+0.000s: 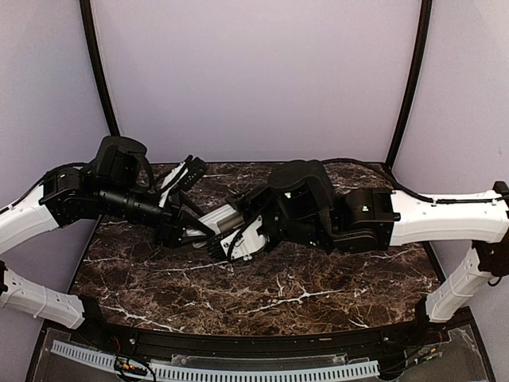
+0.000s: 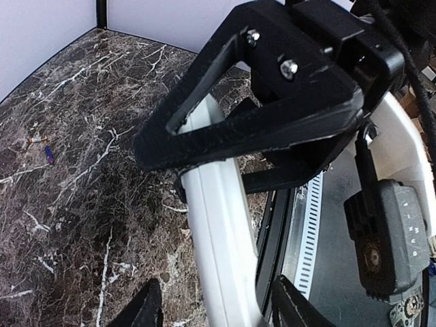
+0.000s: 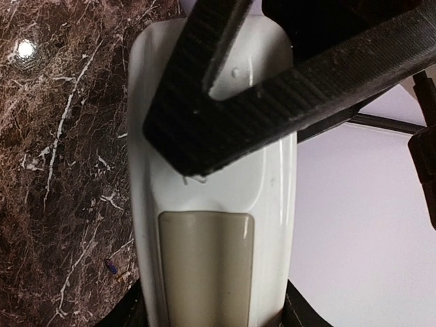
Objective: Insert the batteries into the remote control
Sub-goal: Pass from the right arm to the left
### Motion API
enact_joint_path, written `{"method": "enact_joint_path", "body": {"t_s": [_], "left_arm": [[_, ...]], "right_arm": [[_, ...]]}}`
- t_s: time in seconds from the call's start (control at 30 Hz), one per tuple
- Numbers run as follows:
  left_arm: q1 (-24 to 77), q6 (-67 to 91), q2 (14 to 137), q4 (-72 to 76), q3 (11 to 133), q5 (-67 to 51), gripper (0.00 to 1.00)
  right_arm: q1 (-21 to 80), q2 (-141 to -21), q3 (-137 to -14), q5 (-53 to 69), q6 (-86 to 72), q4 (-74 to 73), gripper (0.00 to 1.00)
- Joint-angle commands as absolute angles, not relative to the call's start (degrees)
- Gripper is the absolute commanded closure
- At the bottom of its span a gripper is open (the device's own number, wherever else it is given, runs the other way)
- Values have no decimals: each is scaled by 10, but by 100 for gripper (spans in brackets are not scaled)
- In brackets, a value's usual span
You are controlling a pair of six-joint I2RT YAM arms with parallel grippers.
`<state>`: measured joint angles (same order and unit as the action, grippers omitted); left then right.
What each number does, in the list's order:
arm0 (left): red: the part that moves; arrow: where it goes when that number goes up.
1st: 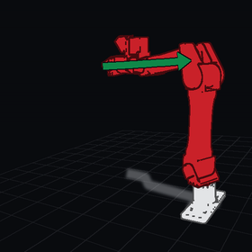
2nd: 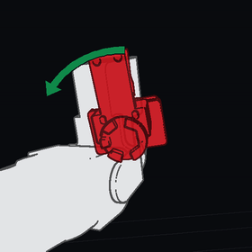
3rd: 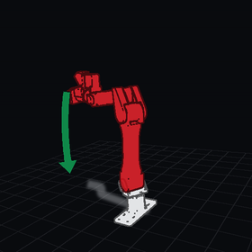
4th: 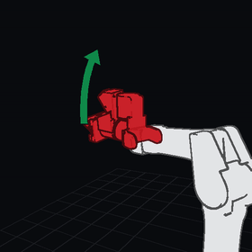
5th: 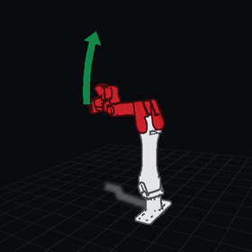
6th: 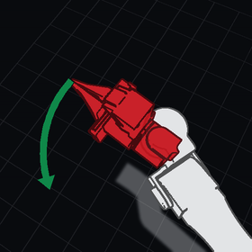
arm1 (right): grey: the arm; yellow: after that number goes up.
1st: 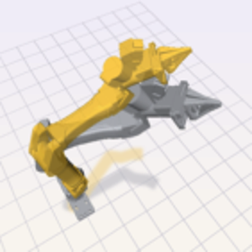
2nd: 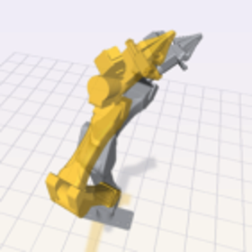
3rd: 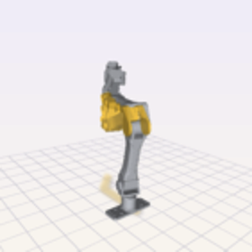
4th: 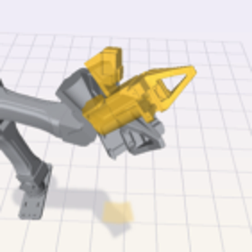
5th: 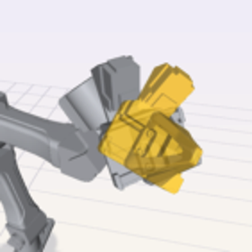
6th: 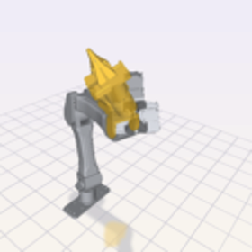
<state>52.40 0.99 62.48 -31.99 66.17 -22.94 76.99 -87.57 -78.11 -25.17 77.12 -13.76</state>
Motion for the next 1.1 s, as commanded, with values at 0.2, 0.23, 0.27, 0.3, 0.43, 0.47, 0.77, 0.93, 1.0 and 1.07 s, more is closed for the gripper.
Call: {"method": "enact_joint_path", "body": {"t_s": [0.2,0.23,0.27,0.3,0.43,0.47,0.77,0.93,1.0,1.07], "left_arm": [[526,5,628,-326,652,-218,76],[526,6,625,-324,650,-217,79],[526,7,623,-319,649,-215,87],[526,8,619,-316,647,-214,90],[526,15,605,-299,639,-207,100],[526,17,603,-290,635,-206,100],[526,48,530,-143,567,-125,100],[526,57,487,-50,510,-87,100],[526,53,477,-23,494,-76,100],[527,50,468,3,478,-75,100]], "right_arm": [[777,-880,-798,-266,802,-84,81],[778,-881,-798,-267,802,-83,81],[777,-881,-797,-268,802,-81,81],[777,-881,-797,-269,802,-79,81],[778,-879,-791,-275,803,-56,75],[778,-878,-787,-277,804,-43,66],[760,-857,-842,-212,575,-101,1],[681,-804,-841,51,335,-169,1],[653,-793,-832,121,245,-150,2],[632,-784,-817,165,144,-109,1]]}}
